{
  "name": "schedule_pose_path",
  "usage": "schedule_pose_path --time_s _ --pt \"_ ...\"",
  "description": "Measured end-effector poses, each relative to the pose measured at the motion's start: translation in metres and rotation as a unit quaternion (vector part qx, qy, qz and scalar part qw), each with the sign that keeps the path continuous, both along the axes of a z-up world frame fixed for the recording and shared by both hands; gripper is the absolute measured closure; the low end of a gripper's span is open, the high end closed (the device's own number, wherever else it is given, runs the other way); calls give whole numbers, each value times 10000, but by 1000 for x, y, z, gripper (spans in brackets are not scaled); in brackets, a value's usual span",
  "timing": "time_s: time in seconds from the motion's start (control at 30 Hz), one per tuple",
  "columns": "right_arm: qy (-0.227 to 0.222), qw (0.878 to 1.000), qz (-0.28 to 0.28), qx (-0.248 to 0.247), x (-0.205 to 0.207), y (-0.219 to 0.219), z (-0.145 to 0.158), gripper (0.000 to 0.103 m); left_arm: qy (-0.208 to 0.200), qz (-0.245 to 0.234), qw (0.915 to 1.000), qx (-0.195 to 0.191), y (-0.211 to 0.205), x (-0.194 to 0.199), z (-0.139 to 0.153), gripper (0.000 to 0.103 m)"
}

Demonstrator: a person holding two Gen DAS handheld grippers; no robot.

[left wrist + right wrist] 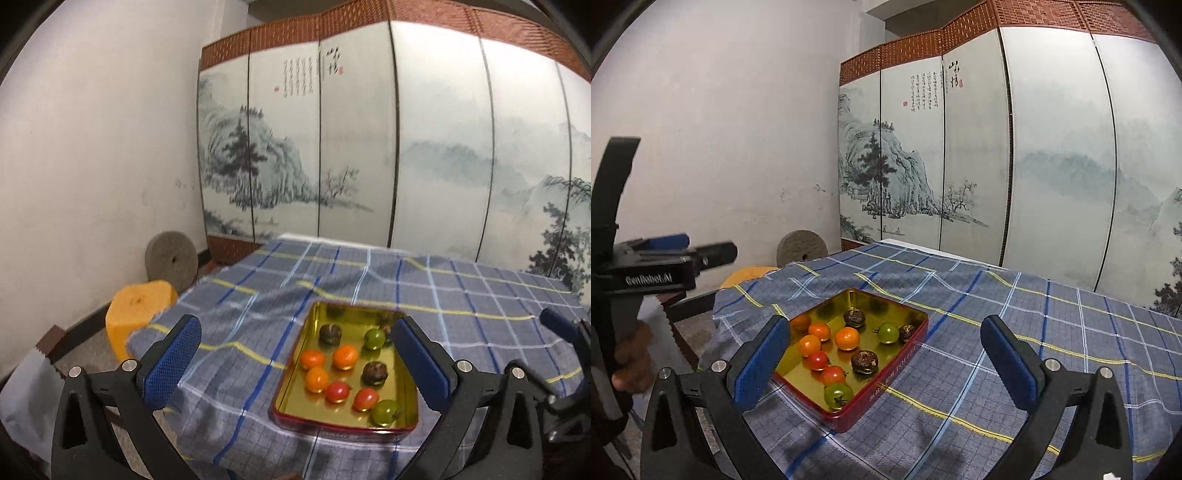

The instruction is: Organize fruits

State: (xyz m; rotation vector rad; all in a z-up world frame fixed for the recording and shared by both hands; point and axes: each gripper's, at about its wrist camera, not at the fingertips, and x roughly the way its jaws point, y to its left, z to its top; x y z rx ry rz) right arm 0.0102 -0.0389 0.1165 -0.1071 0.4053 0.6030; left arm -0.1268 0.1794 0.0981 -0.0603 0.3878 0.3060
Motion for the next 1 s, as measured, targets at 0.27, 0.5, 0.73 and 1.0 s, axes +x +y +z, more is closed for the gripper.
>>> schedule_pose_path --time_s 0.27,0.5,0.73,1.0 --pt "1 10000 -25 49 -7 -9 0 0 -5 -83 9999 146 -13 -6 4 0" --pt "66 10000 -44 29 -8 -14 -3 0 242 -117 9996 132 -20 2 -5 0" --pt "272 9996 -46 -19 -2 -17 -12 0 627 -177 9978 155 -29 15 -21 0" --pt "977 9947 -303 -112 39 -53 -42 0 909 -178 9954 246 -39 30 -35 0"
